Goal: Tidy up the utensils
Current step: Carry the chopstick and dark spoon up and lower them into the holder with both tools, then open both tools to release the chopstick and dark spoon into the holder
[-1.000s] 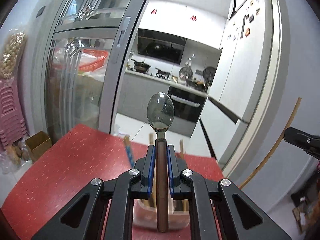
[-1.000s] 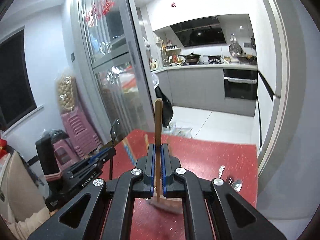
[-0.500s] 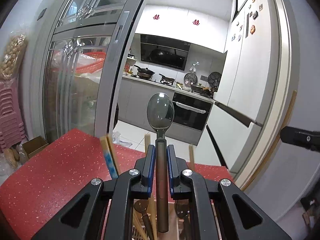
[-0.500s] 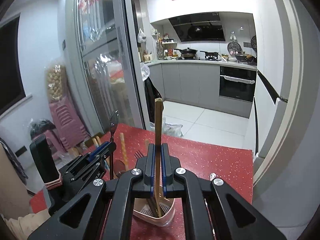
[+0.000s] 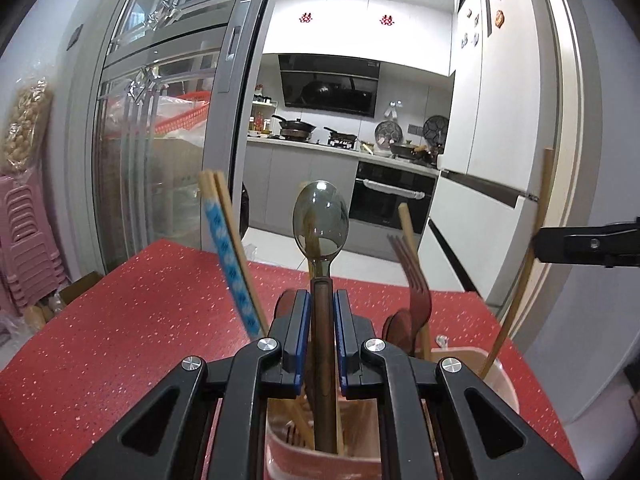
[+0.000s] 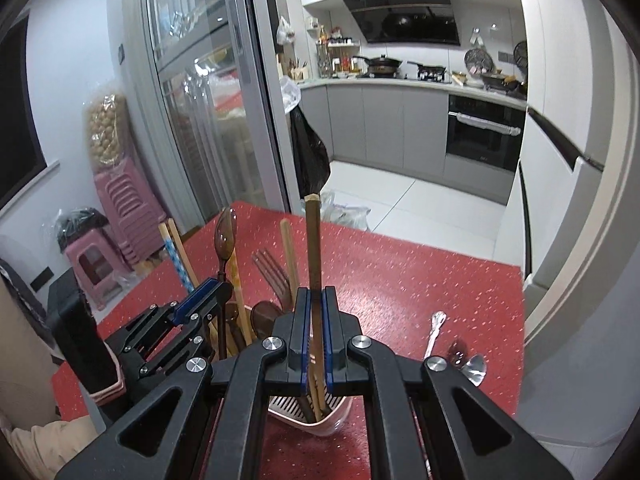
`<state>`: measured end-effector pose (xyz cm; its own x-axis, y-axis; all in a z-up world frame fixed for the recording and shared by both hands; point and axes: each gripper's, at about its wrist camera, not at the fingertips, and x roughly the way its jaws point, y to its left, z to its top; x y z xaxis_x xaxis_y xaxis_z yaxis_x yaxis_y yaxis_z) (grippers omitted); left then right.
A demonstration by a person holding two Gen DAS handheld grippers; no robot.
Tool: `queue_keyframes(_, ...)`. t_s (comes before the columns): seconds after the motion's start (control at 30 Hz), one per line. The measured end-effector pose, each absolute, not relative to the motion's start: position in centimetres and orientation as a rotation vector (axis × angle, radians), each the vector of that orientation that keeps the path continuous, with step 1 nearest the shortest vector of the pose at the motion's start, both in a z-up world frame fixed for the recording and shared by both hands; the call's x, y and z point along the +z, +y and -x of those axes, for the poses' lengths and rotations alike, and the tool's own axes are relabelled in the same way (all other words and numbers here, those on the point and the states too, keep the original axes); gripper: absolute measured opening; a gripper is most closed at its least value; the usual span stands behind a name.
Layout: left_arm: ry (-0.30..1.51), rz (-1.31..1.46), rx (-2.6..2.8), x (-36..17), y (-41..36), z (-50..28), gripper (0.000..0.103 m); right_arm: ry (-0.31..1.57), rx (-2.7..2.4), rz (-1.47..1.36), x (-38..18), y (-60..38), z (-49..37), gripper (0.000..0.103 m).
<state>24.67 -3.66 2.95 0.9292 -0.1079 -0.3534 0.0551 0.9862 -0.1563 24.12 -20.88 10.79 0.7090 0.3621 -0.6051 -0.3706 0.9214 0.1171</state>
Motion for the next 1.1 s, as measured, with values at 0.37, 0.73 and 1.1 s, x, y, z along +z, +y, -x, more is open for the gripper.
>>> queue_keyframes(0.37, 0.441, 0.081, -0.083, 2.2, -4.2, -24.4, 0.037, 0.74, 0.42, -0.019, 8.5, -20.1, -25.6, 0.006)
queue_keyframes(0.73, 0.491, 0.063, -0.077, 2.7, -4.1, -23.5, 0.037, 0.761, 0.425, -0.073, 8.1, -19.7, -26.6, 0.008)
queue_keyframes(1.1, 0.52, 0.062, -0.077, 2.8, -4.0, -22.5, 0.037, 0.779, 0.403, -0.106, 7.8, -20.3, -26.6, 0.012)
